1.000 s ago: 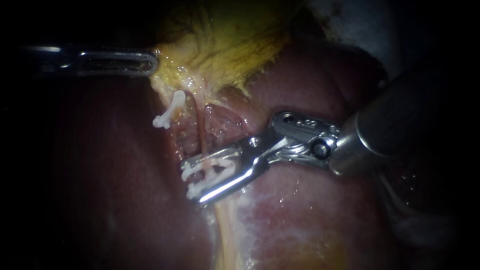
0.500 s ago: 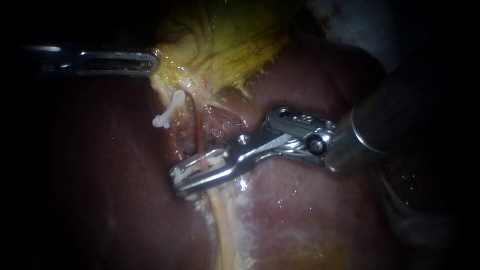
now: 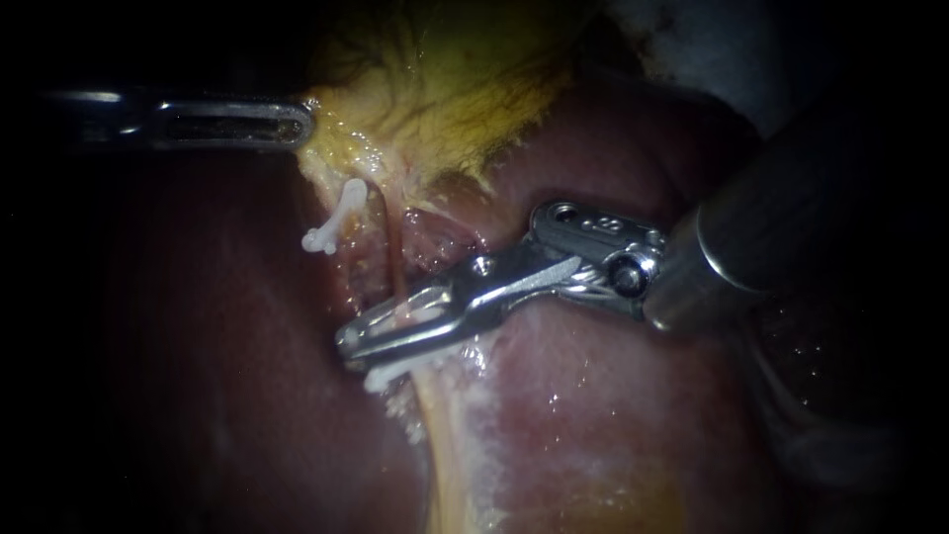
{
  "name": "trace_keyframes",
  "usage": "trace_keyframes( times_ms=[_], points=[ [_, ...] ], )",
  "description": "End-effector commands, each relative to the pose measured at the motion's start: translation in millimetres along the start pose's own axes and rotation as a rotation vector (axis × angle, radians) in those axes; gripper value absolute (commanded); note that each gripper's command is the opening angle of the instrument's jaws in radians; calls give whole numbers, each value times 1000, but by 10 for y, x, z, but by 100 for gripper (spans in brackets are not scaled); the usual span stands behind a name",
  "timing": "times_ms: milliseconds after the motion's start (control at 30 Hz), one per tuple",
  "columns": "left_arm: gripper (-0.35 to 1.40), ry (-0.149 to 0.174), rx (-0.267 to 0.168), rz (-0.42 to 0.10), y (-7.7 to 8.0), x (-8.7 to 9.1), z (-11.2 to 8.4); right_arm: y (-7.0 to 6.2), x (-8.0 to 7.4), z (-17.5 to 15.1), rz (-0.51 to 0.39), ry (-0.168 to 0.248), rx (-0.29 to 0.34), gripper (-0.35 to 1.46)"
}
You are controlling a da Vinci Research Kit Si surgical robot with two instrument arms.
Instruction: Clipping second clip right tube
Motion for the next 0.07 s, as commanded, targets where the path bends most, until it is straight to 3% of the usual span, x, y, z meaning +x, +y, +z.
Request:
trace_keyframes(
  times_ms=[33,67],
  points=[
    [-35,0,0,0,0,0,0,0,0,0,0,-2,-1,-35],
    [-35,0,0,0,0,0,0,0,0,-1,0,-8,-4,-35]
  ],
)
